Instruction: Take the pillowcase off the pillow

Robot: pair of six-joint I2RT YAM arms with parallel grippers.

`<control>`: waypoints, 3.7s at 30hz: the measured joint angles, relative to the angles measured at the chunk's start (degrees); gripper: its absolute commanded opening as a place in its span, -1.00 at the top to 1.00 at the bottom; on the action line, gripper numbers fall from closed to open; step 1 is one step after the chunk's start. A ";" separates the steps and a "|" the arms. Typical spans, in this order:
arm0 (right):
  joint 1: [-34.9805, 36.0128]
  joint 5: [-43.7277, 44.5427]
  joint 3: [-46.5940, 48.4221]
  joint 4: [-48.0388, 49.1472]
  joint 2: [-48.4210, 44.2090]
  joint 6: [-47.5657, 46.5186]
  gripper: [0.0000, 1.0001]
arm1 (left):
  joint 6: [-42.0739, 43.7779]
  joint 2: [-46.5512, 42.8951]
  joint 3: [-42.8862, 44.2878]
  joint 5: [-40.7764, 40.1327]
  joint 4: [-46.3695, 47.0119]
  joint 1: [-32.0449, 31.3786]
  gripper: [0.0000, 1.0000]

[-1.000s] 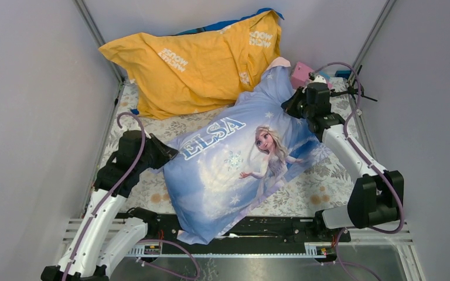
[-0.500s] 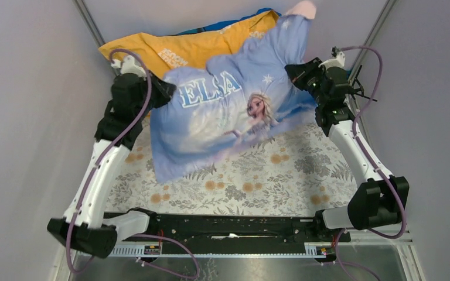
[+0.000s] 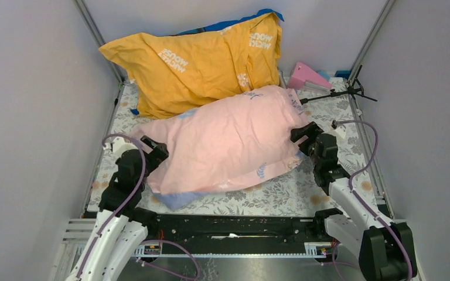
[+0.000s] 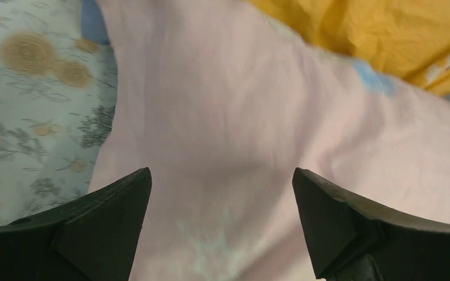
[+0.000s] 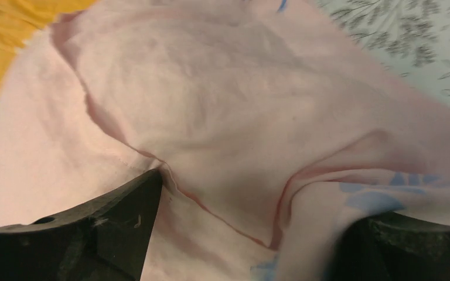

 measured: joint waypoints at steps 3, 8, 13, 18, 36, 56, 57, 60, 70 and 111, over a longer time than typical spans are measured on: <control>0.00 2.34 2.78 -5.84 -1.11 -4.72 -0.89 | -1.25 -2.32 3.65 -4.37 -7.04 -0.09 -0.98; 0.00 3.56 13.86 -10.12 -3.89 -11.21 -0.94 | 0.22 -3.34 18.43 -8.15 -7.80 -0.09 -0.98; 0.00 3.63 20.04 -12.15 -6.47 -14.62 -0.96 | 1.97 -2.43 21.31 -0.28 -3.45 -0.04 -0.98; 0.00 3.34 23.91 -15.17 -5.03 -17.05 -0.98 | 2.86 5.66 18.21 10.95 -3.19 -0.07 -0.98; 17.53 -26.23 33.33 -13.14 29.62 -22.43 -0.99 | 4.31 12.63 9.11 14.99 -5.29 0.02 -0.98; 19.50 9.75 31.89 -23.10 10.36 -29.31 -0.99 | 6.71 3.91 23.04 15.34 -7.67 -0.04 -0.98; 17.49 6.99 30.99 -23.21 11.56 -28.02 -0.99 | 6.69 4.04 22.99 16.61 -7.54 -0.04 -0.98; 11.67 -0.98 28.22 -22.60 14.60 -24.33 -0.99 | 6.32 4.59 21.27 20.02 -7.08 -0.04 -0.98; 8.35 -21.29 26.08 -16.90 23.67 -17.90 0.17 | 2.14 7.56 4.37 24.04 -6.43 -0.04 -0.98; 10.38 -4.87 14.19 -31.28 -6.21 -8.48 -0.99 | -5.31 14.21 14.99 3.69 6.95 -1.20 -0.68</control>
